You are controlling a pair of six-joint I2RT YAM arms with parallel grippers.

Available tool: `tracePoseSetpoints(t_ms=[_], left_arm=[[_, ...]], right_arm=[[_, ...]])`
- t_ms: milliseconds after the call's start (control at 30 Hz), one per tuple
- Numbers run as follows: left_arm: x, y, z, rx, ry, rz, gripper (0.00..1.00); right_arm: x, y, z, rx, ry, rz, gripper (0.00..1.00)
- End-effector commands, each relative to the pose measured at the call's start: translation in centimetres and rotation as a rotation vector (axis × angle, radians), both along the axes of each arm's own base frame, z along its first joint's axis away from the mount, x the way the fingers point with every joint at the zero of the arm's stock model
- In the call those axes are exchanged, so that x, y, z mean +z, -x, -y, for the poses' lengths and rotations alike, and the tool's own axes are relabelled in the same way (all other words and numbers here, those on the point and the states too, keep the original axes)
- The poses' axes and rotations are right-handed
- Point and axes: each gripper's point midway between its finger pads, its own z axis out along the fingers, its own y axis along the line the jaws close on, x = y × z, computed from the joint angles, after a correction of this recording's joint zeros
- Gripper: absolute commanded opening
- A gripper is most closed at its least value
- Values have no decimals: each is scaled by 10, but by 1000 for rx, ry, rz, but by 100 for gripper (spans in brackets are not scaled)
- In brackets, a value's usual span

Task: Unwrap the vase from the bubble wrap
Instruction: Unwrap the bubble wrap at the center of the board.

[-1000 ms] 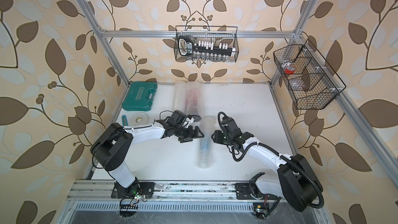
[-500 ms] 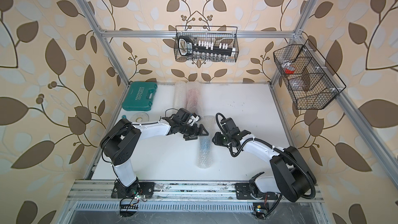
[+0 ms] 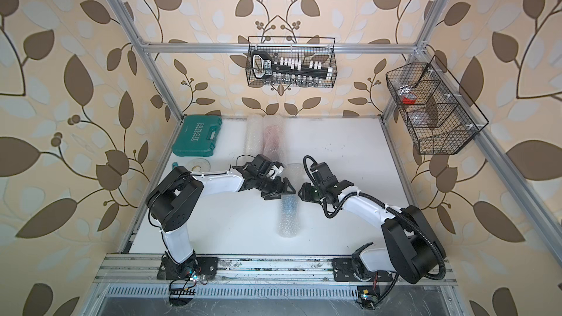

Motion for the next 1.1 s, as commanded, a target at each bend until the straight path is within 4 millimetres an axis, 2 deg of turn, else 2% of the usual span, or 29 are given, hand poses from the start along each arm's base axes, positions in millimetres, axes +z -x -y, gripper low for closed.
tracePoseSetpoints(t_ms=[0, 300, 500, 833, 1067], left_arm=[[9, 0, 11, -27, 34, 11, 83], [9, 4, 12, -32, 48, -2, 73], [9, 8, 14, -44, 53, -9, 69], [4, 6, 17, -42, 36, -15, 91], [-3, 3, 20, -27, 28, -41, 94]], right_arm=[[1, -6, -1, 7, 18, -5, 42], [-17, -5, 6, 4, 95, -42, 35], [-21, -3, 1, 47, 107, -61, 33], [-25, -9, -8, 140, 140, -66, 30], [-27, -17, -9, 176, 185, -73, 27]])
